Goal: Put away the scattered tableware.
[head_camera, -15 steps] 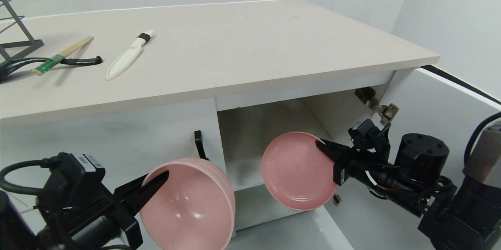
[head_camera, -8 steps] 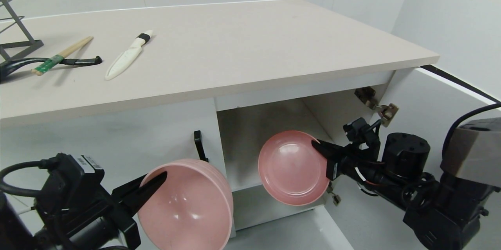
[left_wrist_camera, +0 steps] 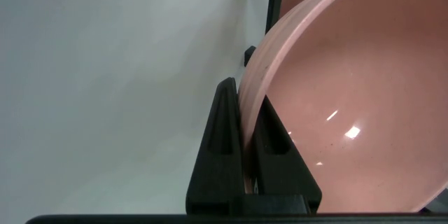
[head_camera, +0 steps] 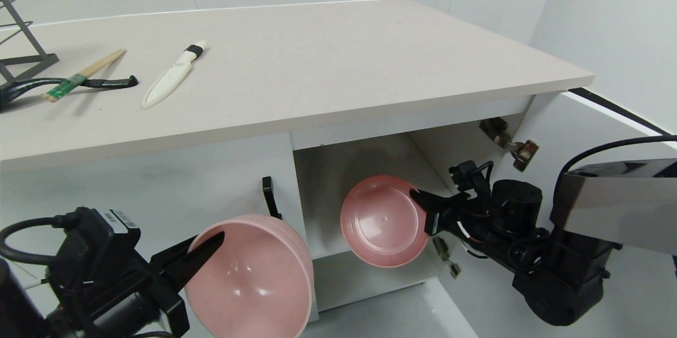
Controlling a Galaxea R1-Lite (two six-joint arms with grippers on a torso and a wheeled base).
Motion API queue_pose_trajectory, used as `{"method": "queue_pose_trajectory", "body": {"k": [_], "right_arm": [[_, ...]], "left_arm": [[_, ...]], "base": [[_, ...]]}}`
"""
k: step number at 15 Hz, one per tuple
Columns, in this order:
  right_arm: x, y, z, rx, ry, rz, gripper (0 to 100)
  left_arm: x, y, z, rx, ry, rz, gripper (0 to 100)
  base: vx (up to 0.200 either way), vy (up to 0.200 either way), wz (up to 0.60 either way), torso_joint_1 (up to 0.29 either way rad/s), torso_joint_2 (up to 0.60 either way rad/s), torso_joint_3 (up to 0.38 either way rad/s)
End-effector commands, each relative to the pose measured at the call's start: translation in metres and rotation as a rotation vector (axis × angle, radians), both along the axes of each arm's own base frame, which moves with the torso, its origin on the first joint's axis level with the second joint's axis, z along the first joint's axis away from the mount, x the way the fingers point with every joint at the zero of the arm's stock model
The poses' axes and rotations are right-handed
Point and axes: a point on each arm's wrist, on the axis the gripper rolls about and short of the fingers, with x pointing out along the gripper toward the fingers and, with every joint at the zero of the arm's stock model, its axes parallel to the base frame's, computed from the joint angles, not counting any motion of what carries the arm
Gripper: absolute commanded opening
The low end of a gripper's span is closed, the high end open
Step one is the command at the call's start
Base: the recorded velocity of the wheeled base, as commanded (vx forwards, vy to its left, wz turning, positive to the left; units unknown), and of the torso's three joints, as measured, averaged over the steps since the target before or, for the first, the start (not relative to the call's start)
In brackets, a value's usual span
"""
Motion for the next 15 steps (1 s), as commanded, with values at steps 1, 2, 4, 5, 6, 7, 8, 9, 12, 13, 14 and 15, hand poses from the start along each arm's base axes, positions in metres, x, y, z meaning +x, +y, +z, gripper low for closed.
{"method": "queue_pose_trajectory", "body": {"k": [1,2,4,5,6,7,8,9,12,13,14,15], "right_arm": [[0.011,0.006,-0.013,0.019,0.016,-0.004,0],[0.014,0.007,-0.014,0.027,0.014,-0.005,0],[0.029,0.011,-0.021,0.039,-0.009,-0.011,0],[0.038,0.011,-0.028,0.04,-0.014,-0.028,0],[0.044,0.014,-0.033,0.043,-0.024,-0.04,0],[0.051,0.017,-0.036,0.049,-0.039,-0.041,0],[0.052,0.017,-0.036,0.05,-0.041,-0.041,0],[0.062,0.021,-0.04,0.06,-0.066,-0.051,0],[0.074,0.026,-0.047,0.07,-0.092,-0.077,0],[0.079,0.028,-0.049,0.076,-0.102,-0.077,0],[0.081,0.028,-0.052,0.079,-0.104,-0.077,0],[0.081,0.028,-0.052,0.078,-0.103,-0.08,0]], "left_arm": [[0.0,0.0,0.0,0.0,0.0,0.0,0],[0.0,0.0,0.0,0.0,0.0,0.0,0],[0.0,0.0,0.0,0.0,0.0,0.0,0],[0.0,0.0,0.0,0.001,0.001,0.0,0],[0.0,0.0,0.0,0.001,0.001,0.0,0],[0.0,0.0,0.0,0.001,0.001,0.0,0],[0.0,0.0,0.0,0.001,0.001,0.0,0],[0.0,0.0,0.0,0.001,0.001,0.0,0],[0.0,0.0,0.0,-0.001,-0.001,0.0,0],[0.0,0.0,0.0,0.0,0.0,0.0,0],[0.0,0.0,0.0,-0.001,-0.001,0.0,0],[0.0,0.0,0.0,-0.001,-0.001,0.0,0]], "base": [[0.0,0.0,0.0,0.0,0.0,0.0],[0.0,0.0,0.0,0.0,0.0,0.0],[0.0,0.0,0.0,0.0,0.0,0.0],[0.0,0.0,0.0,0.0,0.0,0.0],[0.0,0.0,0.0,0.0,0.0,0.0],[0.0,0.0,0.0,0.0,0.0,0.0],[0.0,0.0,0.0,0.0,0.0,0.0],[0.0,0.0,0.0,0.0,0.0,0.0],[0.0,0.0,0.0,0.0,0.0,0.0],[0.0,0.0,0.0,0.0,0.0,0.0],[0.0,0.0,0.0,0.0,0.0,0.0],[0.0,0.0,0.0,0.0,0.0,0.0]]}}
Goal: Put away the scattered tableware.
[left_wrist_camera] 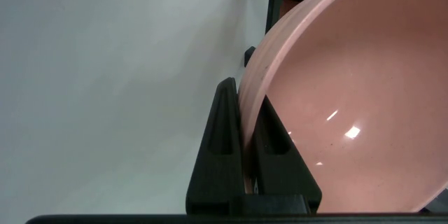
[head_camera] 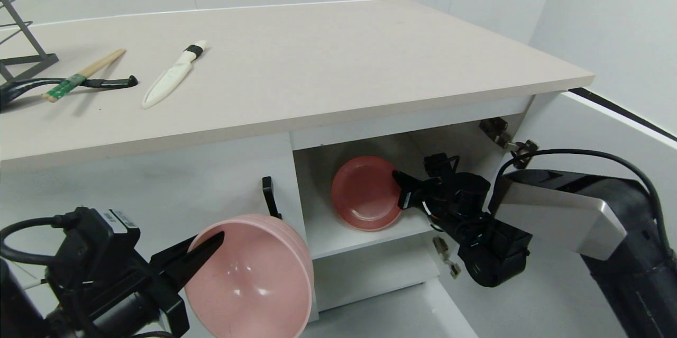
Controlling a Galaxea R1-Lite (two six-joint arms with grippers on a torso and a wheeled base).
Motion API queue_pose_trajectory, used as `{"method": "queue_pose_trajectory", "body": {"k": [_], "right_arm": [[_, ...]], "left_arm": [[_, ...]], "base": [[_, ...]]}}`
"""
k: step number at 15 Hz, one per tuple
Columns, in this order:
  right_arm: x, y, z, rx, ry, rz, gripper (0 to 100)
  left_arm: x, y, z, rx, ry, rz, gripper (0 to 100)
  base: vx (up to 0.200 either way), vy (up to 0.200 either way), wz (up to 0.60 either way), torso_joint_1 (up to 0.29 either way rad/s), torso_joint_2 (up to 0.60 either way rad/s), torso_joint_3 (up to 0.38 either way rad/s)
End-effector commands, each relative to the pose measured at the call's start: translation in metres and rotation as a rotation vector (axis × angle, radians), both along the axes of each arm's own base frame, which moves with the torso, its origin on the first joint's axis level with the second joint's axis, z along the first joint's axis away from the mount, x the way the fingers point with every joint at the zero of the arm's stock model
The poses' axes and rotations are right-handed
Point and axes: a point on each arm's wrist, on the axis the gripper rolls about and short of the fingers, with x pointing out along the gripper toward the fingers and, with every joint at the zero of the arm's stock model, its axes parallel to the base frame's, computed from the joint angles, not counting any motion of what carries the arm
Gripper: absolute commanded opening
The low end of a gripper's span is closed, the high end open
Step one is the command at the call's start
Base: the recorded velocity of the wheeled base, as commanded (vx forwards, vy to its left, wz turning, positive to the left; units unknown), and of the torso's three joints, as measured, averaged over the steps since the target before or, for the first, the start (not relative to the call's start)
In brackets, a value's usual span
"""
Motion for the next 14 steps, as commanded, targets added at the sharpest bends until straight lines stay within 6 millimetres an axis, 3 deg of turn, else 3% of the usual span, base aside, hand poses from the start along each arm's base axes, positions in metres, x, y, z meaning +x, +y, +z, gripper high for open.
{"method": "queue_pose_trajectory", "body": {"k": [1,4,5,11,13,14], "right_arm": [[0.001,0.001,-0.009,-0.006,0.013,0.0,0],[0.001,0.0,-0.01,-0.008,0.015,-0.002,0],[0.001,0.0,-0.01,-0.009,0.012,-0.003,100],[0.007,-0.017,0.0,-0.015,-0.008,-0.11,100],[-0.008,-0.018,0.033,-0.009,-0.037,-0.106,100],[-0.031,-0.017,0.057,-0.038,-0.053,-0.088,100]], "left_arm": [[0.0,0.0,0.0,0.0,0.0,0.001,0],[0.0,0.0,0.0,-0.001,-0.001,0.001,0],[0.0,0.0,0.0,-0.001,-0.001,0.001,0],[0.0,0.0,0.0,0.001,0.001,-0.001,0],[-0.001,-0.001,0.0,-0.001,-0.001,-0.008,0],[-0.001,-0.001,0.0,-0.001,-0.001,-0.008,0]], "base": [[0.0,0.0,0.0,0.0,0.0,0.0],[0.0,0.0,0.0,0.0,0.0,0.0],[0.0,0.0,0.0,0.0,0.0,0.0],[0.0,0.0,0.0,0.0,0.0,0.0],[0.0,0.0,0.0,0.0,0.0,0.0],[0.0,0.0,0.0,0.0,0.0,0.0]]}}
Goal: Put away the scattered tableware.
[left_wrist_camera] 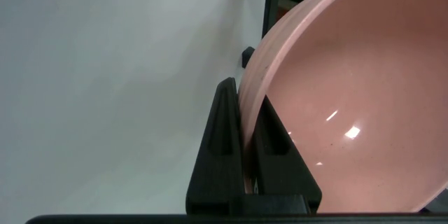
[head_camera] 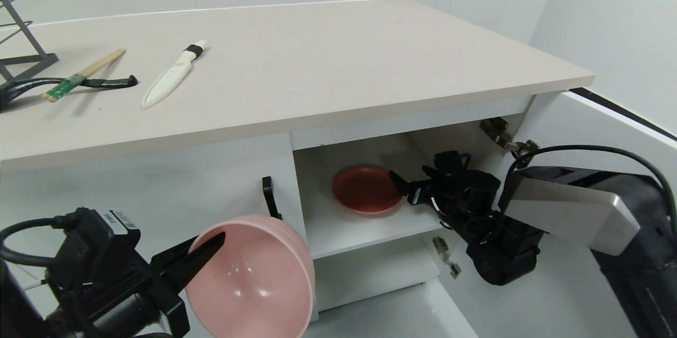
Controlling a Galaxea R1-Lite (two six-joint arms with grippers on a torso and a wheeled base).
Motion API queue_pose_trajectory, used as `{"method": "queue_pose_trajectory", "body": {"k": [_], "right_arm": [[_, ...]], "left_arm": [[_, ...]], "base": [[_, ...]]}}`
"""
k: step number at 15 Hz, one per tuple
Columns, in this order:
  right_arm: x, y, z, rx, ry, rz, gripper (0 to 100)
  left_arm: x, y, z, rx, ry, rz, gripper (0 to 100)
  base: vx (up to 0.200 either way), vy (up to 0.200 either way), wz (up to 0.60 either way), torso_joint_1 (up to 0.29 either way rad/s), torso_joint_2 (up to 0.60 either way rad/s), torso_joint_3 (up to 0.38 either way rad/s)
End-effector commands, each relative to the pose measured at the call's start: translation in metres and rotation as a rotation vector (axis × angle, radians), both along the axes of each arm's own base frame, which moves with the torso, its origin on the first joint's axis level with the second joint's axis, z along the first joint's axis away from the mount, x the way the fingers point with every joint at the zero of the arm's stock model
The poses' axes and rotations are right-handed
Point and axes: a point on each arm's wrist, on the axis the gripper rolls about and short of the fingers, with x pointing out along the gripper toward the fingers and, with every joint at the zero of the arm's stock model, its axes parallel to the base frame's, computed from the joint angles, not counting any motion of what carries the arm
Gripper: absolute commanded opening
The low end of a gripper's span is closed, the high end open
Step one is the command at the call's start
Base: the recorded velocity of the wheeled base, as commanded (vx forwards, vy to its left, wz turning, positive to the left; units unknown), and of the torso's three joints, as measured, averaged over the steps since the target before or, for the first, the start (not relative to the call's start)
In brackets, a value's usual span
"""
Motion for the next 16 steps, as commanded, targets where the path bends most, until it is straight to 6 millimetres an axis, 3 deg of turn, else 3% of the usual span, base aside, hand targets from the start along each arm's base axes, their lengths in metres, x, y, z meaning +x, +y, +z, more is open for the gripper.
{"method": "queue_pose_trajectory", "body": {"k": [1,3,4,5,6,8,9,12,16], "right_arm": [[-0.043,-0.001,0.053,-0.043,-0.044,0.037,100],[-0.099,-0.004,0.083,-0.075,-0.025,0.1,100],[-0.109,-0.005,0.088,-0.076,-0.022,0.109,100],[-0.138,-0.014,0.099,-0.086,-0.013,0.129,100],[-0.153,-0.022,0.103,-0.09,-0.003,0.131,100],[-0.167,-0.03,0.107,-0.094,0.005,0.131,100],[-0.176,-0.035,0.106,-0.101,0.021,0.132,100],[-0.186,-0.042,0.098,-0.126,0.074,0.126,100],[-0.19,-0.053,0.092,-0.139,0.113,0.095,100]], "left_arm": [[0.0,0.0,0.0,-0.001,0.0,-0.003,0],[-0.001,-0.001,0.0,0.003,0.001,-0.011,0],[-0.001,-0.002,-0.001,0.003,0.002,-0.015,0],[0.0,-0.004,0.002,-0.004,-0.013,-0.026,0],[0.002,-0.013,0.009,-0.004,-0.05,-0.067,0],[0.007,-0.03,0.018,-0.006,-0.089,-0.112,0],[0.01,-0.05,0.02,0.023,-0.11,-0.115,0],[0.01,-0.084,0.013,0.04,-0.116,-0.149,0],[0.017,-0.151,-0.024,0.141,-0.218,-0.159,0]], "base": [[0.0,0.0,0.0,0.0,0.0,0.0],[0.0,0.0,0.0,0.0,0.0,0.0],[0.0,0.0,0.0,0.0,0.0,0.0],[0.0,0.0,0.0,0.0,0.0,0.0],[0.0,0.0,0.0,0.0,0.0,0.0],[0.0,0.0,0.0,0.0,0.0,0.0],[0.0,0.0,0.0,0.0,0.0,0.0],[0.0,0.0,0.0,0.0,0.0,0.0],[0.0,0.0,0.0,0.0,0.0,0.0]]}}
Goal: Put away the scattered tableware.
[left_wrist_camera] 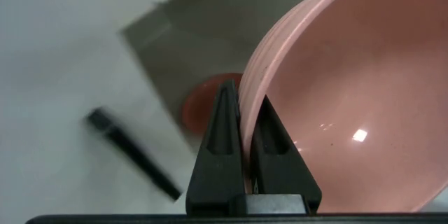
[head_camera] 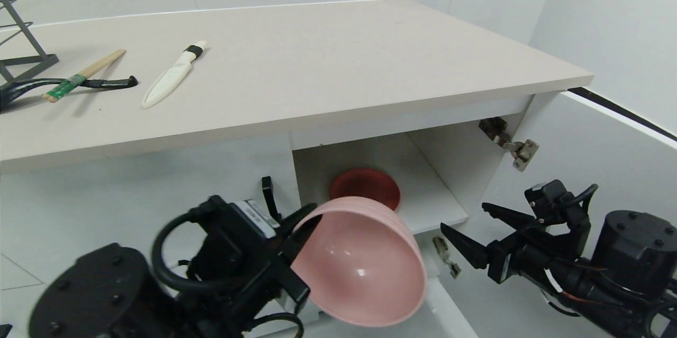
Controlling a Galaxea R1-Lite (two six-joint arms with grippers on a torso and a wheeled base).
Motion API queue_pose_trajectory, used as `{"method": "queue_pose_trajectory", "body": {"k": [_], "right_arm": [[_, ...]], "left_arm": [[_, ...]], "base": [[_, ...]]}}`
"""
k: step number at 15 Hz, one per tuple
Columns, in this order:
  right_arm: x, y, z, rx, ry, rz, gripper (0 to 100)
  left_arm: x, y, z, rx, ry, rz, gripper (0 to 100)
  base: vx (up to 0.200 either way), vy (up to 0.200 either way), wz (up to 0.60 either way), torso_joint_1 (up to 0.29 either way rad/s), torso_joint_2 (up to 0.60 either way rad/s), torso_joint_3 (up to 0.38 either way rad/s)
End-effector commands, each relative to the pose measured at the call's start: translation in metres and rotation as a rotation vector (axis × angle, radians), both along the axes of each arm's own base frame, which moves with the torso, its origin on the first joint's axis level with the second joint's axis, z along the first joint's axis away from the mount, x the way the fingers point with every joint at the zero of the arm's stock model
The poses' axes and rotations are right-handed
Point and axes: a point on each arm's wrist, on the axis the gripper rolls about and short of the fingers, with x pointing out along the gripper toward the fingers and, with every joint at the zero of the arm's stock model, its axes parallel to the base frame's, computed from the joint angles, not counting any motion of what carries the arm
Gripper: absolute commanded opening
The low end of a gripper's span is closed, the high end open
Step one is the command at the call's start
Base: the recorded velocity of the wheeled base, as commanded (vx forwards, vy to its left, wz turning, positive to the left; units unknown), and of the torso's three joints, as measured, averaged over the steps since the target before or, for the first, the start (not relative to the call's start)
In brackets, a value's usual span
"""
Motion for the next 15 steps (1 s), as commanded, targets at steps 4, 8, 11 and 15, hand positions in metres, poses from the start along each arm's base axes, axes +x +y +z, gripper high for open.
{"method": "queue_pose_trajectory", "body": {"k": [4,8,11,15], "right_arm": [[0.011,-0.006,0.008,0.023,-0.045,-0.046,100],[0.006,-0.018,0.029,0.061,-0.13,-0.082,100],[-0.004,-0.02,0.043,0.088,-0.187,-0.075,100],[-0.019,-0.002,0.033,0.074,-0.133,0.032,100]], "left_arm": [[0.018,-0.066,-0.036,0.064,-0.001,0.07,0],[0.044,-0.08,-0.043,0.041,-0.005,0.217,0],[0.062,-0.077,-0.053,0.047,0.01,0.321,0],[0.079,-0.087,-0.063,0.041,0.01,0.352,0]], "base": [[0.0,0.0,0.0,0.0,0.0,0.0],[0.0,0.0,0.0,0.0,0.0,0.0],[0.0,0.0,0.0,0.0,0.0,0.0],[0.0,0.0,0.0,0.0,0.0,0.0]]}}
